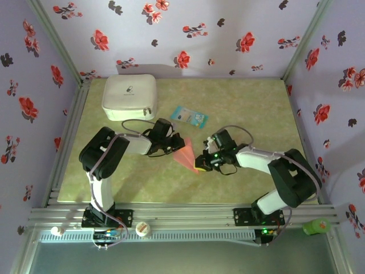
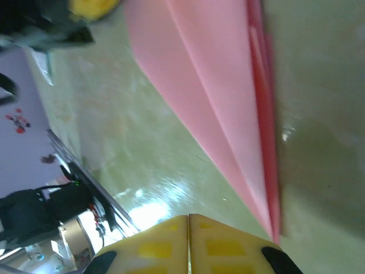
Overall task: Fold a paper plane with a square sheet of paper (pick it up from the middle)
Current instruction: Fourth fold the wing at the center of the table.
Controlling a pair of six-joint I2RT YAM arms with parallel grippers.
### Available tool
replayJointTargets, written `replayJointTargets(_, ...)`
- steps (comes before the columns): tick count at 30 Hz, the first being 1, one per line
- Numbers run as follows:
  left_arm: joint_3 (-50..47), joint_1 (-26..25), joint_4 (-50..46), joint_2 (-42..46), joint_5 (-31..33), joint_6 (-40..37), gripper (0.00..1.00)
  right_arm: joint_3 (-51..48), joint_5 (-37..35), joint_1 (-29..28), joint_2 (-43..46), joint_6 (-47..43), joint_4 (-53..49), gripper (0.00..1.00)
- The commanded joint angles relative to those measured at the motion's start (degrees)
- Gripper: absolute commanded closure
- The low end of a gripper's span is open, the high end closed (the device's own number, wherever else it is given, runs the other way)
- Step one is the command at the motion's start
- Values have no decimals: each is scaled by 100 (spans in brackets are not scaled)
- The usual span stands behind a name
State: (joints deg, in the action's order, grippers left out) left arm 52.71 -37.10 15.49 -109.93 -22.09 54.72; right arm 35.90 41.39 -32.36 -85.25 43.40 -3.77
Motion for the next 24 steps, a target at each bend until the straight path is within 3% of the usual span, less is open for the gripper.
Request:
replayJointTargets(1, -189, 56, -621, -322, 267, -32, 94, 289, -48, 45, -128, 136, -36, 91)
replayJointTargets(11, -158, 54, -617, -358, 249, -40, 94, 1088, -137, -16, -1366, 99, -69, 93)
replayJointTargets(24, -217, 62, -574, -365, 240, -1, 94, 175, -390, -25, -1393, -186, -117, 93)
